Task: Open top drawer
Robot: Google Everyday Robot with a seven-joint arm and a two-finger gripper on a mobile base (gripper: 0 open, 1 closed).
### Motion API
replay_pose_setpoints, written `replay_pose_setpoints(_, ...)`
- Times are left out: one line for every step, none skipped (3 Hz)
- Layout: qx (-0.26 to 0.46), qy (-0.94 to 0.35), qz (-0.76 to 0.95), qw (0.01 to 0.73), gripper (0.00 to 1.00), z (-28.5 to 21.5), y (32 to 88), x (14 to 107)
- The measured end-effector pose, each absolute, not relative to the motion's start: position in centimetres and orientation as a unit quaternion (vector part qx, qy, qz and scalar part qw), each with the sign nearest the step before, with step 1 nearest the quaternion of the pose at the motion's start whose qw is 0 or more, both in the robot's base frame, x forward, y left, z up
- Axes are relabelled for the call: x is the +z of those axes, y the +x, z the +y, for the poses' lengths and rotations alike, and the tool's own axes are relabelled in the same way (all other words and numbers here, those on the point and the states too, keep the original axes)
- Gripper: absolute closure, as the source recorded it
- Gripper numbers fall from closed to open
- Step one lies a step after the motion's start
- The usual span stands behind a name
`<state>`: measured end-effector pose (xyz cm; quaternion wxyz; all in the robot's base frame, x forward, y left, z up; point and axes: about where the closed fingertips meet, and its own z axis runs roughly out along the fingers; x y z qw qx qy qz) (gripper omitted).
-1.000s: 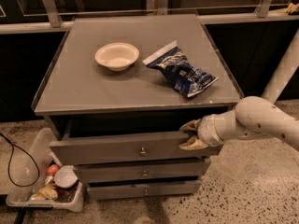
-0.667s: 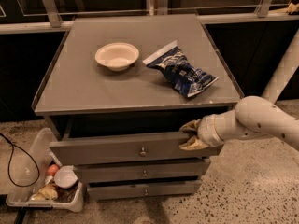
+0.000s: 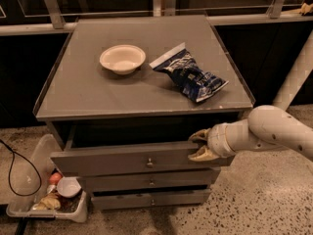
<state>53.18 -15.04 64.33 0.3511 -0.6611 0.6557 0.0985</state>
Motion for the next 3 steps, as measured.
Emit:
replay_pose_setpoints(0.099, -0.661, 0.656, 0.351, 0.85, -15.04, 53.18, 64.34)
replay_pose_setpoints(0.099, -0.661, 0.656, 0.351, 0.62, -15.04, 53.18, 64.34)
replay_pose_setpoints(0.107, -0.668, 0.647, 0.353, 0.38, -14.78, 52.65, 64.19)
